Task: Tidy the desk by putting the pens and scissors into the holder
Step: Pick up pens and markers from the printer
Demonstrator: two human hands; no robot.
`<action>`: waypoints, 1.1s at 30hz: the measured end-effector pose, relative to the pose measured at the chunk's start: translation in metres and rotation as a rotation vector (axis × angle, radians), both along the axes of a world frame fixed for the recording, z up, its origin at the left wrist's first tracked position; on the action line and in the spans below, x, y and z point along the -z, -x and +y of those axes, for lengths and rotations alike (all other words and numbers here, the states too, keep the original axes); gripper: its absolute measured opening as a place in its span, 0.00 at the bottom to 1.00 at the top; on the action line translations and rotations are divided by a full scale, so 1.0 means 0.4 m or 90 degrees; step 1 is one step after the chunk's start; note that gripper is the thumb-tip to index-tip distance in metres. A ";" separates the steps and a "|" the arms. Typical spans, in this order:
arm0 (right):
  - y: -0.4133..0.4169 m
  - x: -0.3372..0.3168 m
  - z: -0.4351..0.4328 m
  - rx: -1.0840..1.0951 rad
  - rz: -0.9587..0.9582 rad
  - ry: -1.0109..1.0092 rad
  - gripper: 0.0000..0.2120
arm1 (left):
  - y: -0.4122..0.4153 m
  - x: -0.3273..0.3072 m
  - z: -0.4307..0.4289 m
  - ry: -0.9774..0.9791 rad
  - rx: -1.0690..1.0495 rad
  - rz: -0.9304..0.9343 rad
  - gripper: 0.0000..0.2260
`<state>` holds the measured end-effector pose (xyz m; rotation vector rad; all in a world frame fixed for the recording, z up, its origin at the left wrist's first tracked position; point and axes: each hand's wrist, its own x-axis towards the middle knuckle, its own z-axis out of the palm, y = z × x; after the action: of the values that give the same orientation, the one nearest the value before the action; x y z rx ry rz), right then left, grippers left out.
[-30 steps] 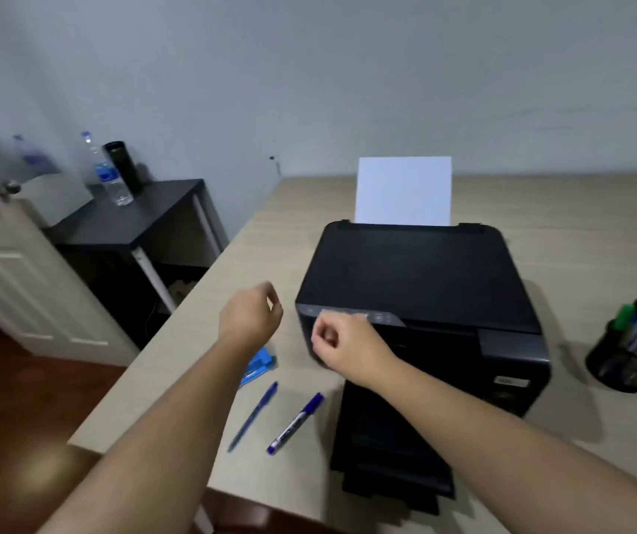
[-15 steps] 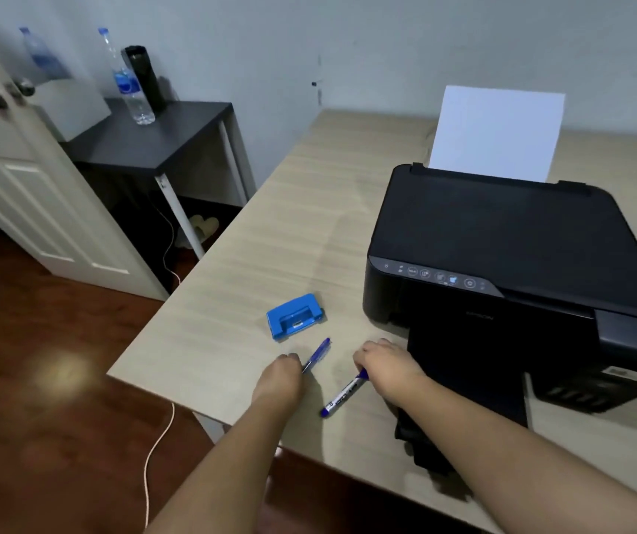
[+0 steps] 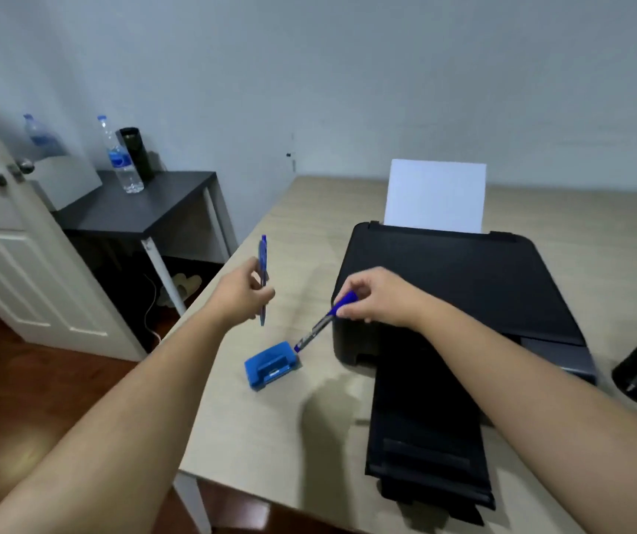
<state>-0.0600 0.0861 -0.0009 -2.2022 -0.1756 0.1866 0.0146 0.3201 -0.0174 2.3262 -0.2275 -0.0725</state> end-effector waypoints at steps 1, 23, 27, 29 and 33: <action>0.004 -0.026 -0.035 0.044 -0.022 -0.051 0.05 | -0.008 -0.031 -0.032 0.028 0.009 -0.008 0.04; 0.406 0.109 -0.979 0.843 -0.248 -0.185 0.09 | 0.271 0.027 -1.214 0.176 0.374 0.126 0.05; 0.419 0.212 -1.040 0.802 -0.151 -0.127 0.03 | 0.304 0.090 -1.331 0.120 0.416 0.135 0.06; 0.416 0.245 -1.056 0.773 -0.121 -0.114 0.03 | 0.308 0.117 -1.372 0.049 0.436 0.074 0.07; 0.409 0.281 -1.074 0.717 -0.074 -0.067 0.04 | 0.305 0.159 -1.413 -0.080 0.450 -0.010 0.09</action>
<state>-0.2234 -0.3435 -0.1134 -1.8962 0.9517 -0.5592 -0.1075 -0.2451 -0.0808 2.2583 -1.0681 -0.4258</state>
